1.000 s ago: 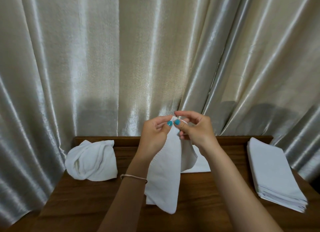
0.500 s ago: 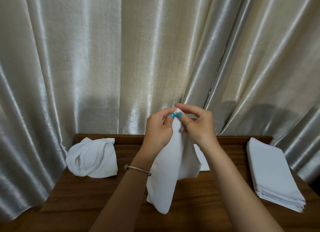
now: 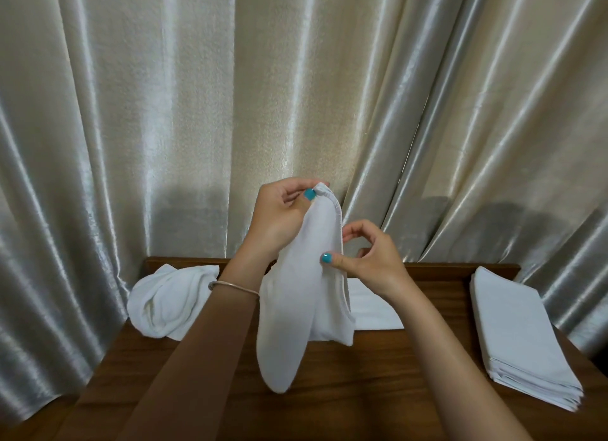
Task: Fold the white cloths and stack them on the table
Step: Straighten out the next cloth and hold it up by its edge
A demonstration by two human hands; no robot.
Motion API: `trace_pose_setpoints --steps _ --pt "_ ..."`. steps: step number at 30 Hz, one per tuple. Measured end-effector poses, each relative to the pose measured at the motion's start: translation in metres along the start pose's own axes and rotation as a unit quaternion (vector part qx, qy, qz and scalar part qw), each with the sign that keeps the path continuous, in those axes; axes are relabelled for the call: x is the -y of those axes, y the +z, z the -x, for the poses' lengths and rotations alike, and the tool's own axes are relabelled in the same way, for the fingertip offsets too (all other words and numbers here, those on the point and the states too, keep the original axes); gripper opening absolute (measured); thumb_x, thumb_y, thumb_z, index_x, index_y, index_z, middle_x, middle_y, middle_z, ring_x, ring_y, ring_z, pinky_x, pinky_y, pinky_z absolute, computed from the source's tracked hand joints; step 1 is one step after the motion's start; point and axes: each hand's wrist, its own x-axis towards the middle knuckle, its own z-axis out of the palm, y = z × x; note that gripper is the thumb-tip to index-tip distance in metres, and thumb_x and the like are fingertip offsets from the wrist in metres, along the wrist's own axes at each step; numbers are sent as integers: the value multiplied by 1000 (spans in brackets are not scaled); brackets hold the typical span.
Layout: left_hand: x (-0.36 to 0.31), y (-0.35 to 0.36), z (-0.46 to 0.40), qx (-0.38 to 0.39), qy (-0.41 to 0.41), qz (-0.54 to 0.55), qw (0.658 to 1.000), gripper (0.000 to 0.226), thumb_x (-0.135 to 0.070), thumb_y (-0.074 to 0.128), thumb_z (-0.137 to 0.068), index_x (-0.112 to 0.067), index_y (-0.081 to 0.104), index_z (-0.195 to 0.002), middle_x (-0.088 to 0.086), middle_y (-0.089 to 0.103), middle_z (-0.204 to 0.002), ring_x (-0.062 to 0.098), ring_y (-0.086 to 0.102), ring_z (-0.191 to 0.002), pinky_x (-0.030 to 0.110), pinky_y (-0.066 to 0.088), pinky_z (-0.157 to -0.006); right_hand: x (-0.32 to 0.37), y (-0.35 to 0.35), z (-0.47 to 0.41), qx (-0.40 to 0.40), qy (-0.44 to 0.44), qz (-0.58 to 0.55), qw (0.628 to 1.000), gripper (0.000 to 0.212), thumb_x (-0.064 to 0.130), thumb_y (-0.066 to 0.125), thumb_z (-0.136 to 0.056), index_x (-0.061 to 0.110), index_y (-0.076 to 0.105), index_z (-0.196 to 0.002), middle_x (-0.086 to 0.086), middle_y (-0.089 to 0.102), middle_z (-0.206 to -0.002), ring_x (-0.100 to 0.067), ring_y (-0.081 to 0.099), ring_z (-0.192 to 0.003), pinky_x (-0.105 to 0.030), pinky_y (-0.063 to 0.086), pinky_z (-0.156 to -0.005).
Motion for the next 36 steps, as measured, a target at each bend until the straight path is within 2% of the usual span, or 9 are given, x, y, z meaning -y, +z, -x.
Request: trace_pose_setpoints --steps 5,11,15,19,24,27,30,32,36 --pt "-7 -10 -11 -25 20 3 999 28 -3 64 -86 -29 73 -80 -18 74 -80 -1 69 -82 11 51 -69 -7 5 -2 62 -11 67 996 35 50 78 -60 27 69 -85 9 69 -82 -5 64 -78 -44 53 -84" --pt "-13 -31 -28 -83 25 -2 996 33 -1 61 -85 -31 74 -83 -9 75 -93 8 71 -90 20 55 -78 -28 17 6 220 52 240 944 34 56 68 -62 33 72 -86 11 73 -91 -9 67 -86 -45 57 -80" --pt "-14 -47 -40 -116 27 -14 993 44 0 59 -84 -39 75 -73 -14 75 -86 7 71 -90 22 55 -80 -40 16 8 207 17 311 928 39 64 66 -65 35 72 -91 17 70 -98 -6 63 -88 -35 55 -75" --pt "-2 -70 -55 -178 2 -23 984 34 -5 62 -81 -36 76 -77 -8 75 -87 10 71 -91 25 56 -84 -38 10 14 108 -147 203 962 27 50 73 -72 26 75 -84 21 66 -94 -3 57 -69 -13 36 -58" --pt "31 -86 -76 -261 -57 -82 960 35 5 52 -81 -12 73 -105 7 72 -103 16 67 -96 25 54 -87 -22 9 24 58 -269 150 950 34 44 69 -79 11 71 -67 8 66 -76 -17 59 -59 -27 42 -50" --pt "45 -87 -80 -286 -76 -81 952 32 3 55 -83 -11 72 -105 5 71 -103 18 66 -99 27 54 -90 -13 4 27 101 -308 214 922 35 46 66 -82 18 67 -62 14 70 -81 -8 64 -67 -26 47 -54" --pt "48 -93 -85 -308 -80 -72 945 31 3 54 -82 -12 73 -103 6 71 -103 16 66 -95 22 54 -83 -17 -7 24 137 -289 334 887 36 48 61 -82 21 65 -59 20 71 -84 5 64 -75 -18 42 -55" --pt "47 -98 -88 -312 -77 -69 945 31 3 55 -81 -12 73 -102 8 72 -102 17 68 -95 24 55 -82 -25 -14 20 165 -241 381 877 33 49 60 -82 23 68 -63 23 71 -90 12 56 -69 -11 31 -56" --pt "36 -98 -93 -287 -44 -52 956 25 1 61 -80 -16 74 -92 5 73 -90 14 70 -84 26 57 -77 -39 -16 17 192 -216 435 853 28 57 57 -83 35 71 -92 21 68 -100 5 44 -66 -16 32 -62"
